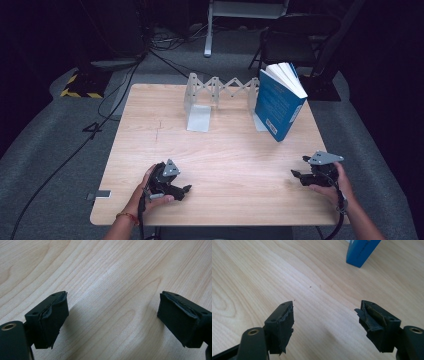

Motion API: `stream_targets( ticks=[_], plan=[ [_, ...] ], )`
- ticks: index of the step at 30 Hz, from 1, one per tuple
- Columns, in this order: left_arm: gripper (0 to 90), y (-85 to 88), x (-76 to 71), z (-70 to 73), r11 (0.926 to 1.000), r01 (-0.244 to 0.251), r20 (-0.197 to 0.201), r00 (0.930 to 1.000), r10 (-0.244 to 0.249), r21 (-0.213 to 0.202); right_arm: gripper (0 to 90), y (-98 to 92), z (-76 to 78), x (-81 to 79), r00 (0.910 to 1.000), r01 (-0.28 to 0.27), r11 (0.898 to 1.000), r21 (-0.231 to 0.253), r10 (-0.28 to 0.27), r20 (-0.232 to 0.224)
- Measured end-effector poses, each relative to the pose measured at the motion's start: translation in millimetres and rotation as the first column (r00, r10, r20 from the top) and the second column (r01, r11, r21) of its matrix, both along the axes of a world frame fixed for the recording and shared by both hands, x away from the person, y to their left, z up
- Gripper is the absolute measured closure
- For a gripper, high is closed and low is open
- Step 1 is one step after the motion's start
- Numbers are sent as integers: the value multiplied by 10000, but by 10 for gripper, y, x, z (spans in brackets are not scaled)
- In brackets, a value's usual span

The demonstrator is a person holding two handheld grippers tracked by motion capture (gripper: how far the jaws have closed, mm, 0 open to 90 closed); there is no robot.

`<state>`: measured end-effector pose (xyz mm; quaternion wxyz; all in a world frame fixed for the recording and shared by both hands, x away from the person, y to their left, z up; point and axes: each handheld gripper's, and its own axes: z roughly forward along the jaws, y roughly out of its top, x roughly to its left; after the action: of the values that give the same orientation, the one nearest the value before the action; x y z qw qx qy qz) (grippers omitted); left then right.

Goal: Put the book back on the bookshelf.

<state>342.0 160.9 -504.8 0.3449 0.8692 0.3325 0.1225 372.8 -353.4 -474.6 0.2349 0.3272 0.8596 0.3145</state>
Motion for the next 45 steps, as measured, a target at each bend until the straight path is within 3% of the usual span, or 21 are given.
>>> stream_targets(
  ticks=[9, 14, 23, 25, 27, 45],
  plan=[
    [103, 0, 0, 0, 10000, -3, -3, 10000, 3, -1, 281, -160, -150, -158, 9998, 46, 9996, 269, -41, -175],
    [103, 0, 0, 0, 10000, -2, -1, 10000, 2, 1, 278, -247, -221, -230, 9995, 143, 9981, 598, -125, -303],
    [104, -1, -4, 0, 10000, -34, 3, 10000, 34, -1, 224, -408, -290, -360, 9970, 709, 9868, 1455, -655, -419],
    [104, -1, -7, 0, 10000, -50, -1, 10000, 50, -4, 209, -434, -292, -373, 9952, 901, 9850, 1471, -835, -502],
    [104, -2, -7, 0, 10000, -52, -1, 10000, 52, -6, 215, -488, -298, -366, 9924, 917, 9801, 1760, -753, -977],
    [110, -4, -24, 0, 9999, -158, 44, 9999, 158, 27, 212, -491, -298, -373, 9922, 958, 9800, 1747, -799, -960]
  ],
)
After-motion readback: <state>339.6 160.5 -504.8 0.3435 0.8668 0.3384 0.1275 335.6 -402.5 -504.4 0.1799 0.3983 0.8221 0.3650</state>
